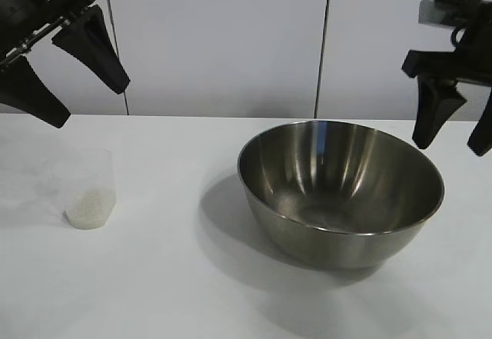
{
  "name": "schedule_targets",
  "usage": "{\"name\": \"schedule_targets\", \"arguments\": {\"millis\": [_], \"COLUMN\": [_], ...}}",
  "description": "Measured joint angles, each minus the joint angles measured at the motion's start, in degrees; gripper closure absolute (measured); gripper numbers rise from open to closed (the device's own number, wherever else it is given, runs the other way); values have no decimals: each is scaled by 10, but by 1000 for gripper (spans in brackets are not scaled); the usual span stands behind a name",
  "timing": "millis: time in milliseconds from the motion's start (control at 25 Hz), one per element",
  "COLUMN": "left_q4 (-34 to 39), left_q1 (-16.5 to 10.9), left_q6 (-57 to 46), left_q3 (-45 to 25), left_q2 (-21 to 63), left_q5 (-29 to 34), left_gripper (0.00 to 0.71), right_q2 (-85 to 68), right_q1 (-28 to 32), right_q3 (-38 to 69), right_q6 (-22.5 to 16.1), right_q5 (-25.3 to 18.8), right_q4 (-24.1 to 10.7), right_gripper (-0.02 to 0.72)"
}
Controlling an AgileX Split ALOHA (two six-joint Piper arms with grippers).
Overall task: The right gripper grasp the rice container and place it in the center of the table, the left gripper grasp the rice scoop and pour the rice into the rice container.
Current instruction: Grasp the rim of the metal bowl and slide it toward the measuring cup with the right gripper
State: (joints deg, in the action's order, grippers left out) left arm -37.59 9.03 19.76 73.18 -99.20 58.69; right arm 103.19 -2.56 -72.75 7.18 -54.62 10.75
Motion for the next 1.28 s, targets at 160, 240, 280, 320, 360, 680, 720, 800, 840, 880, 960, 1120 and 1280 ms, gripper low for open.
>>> {"name": "schedule_targets", "arguments": {"millis": [160, 240, 280, 320, 360, 680, 720, 800, 840, 880, 960, 1120, 1280], "left_q4": [0, 0, 0, 0, 0, 0, 0, 0, 0, 0, 0, 0, 0], "left_q1": [0, 0, 0, 0, 0, 0, 0, 0, 0, 0, 0, 0, 0], "left_q6": [0, 0, 0, 0, 0, 0, 0, 0, 0, 0, 0, 0, 0], "left_q3": [0, 0, 0, 0, 0, 0, 0, 0, 0, 0, 0, 0, 0], "left_q2": [0, 0, 0, 0, 0, 0, 0, 0, 0, 0, 0, 0, 0], "left_q5": [0, 0, 0, 0, 0, 0, 0, 0, 0, 0, 0, 0, 0], "left_gripper": [108, 108, 108, 108, 108, 108, 108, 108, 108, 108, 108, 108, 108], "right_q2": [65, 96, 106, 115, 116, 34, 28, 22, 22, 27, 43, 92, 140], "right_q1": [0, 0, 0, 0, 0, 10, 6, -14, -27, -39, -69, -123, -155], "right_q3": [0, 0, 0, 0, 0, -113, -125, -139, -139, -139, -139, -139, -139], "right_q6": [21, 27, 31, 37, 47, 89, 85, 71, 64, 58, 48, 24, -10], "right_q5": [37, 50, 53, 52, 48, -77, -84, -86, -84, -84, -82, -50, 13], "right_q4": [39, 56, 59, 63, 69, 87, 92, 98, 100, 101, 101, 101, 101], "right_gripper": [248, 343, 440, 542, 606, 685, 685, 685, 686, 686, 687, 687, 687]}}
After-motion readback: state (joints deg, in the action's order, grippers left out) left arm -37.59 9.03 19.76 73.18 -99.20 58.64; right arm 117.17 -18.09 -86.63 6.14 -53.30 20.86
